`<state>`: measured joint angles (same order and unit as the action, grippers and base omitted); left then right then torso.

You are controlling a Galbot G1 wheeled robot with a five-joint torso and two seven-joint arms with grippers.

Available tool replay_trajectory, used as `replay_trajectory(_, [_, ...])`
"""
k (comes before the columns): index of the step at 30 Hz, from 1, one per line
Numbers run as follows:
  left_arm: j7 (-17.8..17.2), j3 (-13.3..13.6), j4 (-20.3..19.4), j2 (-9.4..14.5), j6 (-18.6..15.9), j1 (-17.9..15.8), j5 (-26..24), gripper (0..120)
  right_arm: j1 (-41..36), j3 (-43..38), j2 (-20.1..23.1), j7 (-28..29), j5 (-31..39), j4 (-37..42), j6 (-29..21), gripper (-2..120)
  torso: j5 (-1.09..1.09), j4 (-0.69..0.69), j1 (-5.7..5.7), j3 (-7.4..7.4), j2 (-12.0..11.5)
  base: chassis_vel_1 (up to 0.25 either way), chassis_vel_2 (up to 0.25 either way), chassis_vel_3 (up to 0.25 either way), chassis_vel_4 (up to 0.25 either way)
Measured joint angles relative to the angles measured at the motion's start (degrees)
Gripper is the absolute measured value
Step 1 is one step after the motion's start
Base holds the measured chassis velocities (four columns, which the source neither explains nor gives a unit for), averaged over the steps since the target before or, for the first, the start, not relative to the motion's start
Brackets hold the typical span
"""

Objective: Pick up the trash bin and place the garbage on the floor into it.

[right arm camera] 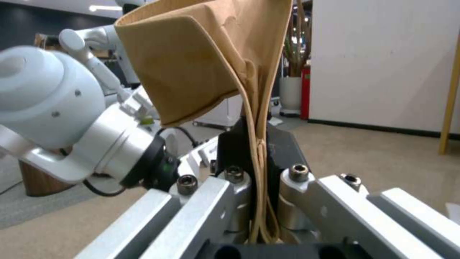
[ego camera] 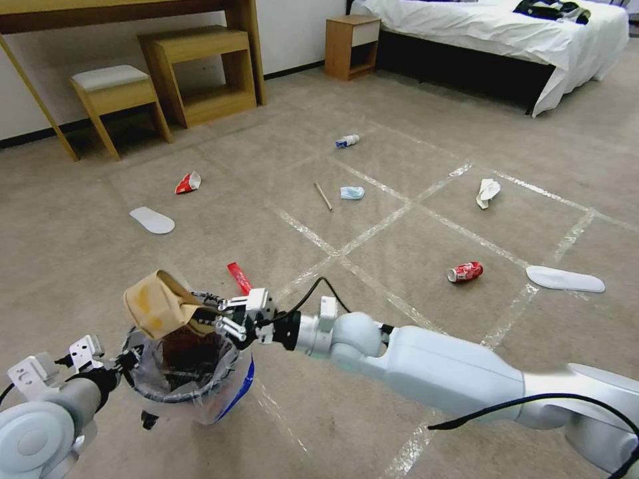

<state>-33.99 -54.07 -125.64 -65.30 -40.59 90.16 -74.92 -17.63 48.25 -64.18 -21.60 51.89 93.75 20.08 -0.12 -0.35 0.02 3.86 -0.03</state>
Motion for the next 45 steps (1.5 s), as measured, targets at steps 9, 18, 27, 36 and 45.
replay_trajectory(9, [0.0, 0.0, -0.1, 0.2, 0.0, -0.1, 0.0, 0, -1.0, 1.2, -1.6, 0.3, -0.9, -1.5, 0.1, 1, 0.0, 0.0, 0.0, 0.0, 0.0, 0.0, 0.0, 0.0, 0.0])
replay_trajectory(18, [-0.1, -0.1, -0.3, 0.7, 0.0, -0.1, -0.2, 0, -1.5, 1.1, -1.0, 2.4, -1.9, -1.8, 0.6, 3, 0.0, 0.0, 0.0, 0.0, 0.0, 0.0, 0.0, 0.0, 0.0])
replay_trajectory(27, [-0.2, -0.2, -0.4, 0.9, 0.0, -0.1, -0.3, 0, -1.6, 0.9, 0.6, 2.8, -2.6, -1.5, 0.6, 36, 0.01, -0.01, 0.0, 0.0, 0.0, 0.0, 0.0, 0.0, 0.0])
replay_trajectory(36, [-0.2, -0.1, -0.4, 0.9, 0.0, -0.2, -0.3, 0, -1.6, 0.9, 0.7, 3.0, -2.8, -1.4, 0.5, 71, 0.01, 0.0, 0.0, 0.0, 0.0, 0.0, 0.0, 0.0, 0.0])
replay_trajectory(45, [-0.2, -0.1, -0.4, 0.9, 0.0, -0.2, -0.4, 0, -2.8, 1.3, 0.9, 2.9, -3.4, -1.0, 0.5, 95, 0.01, 0.0, 0.0, 0.0, 0.0, 0.0, 0.0, 0.0, 0.0])
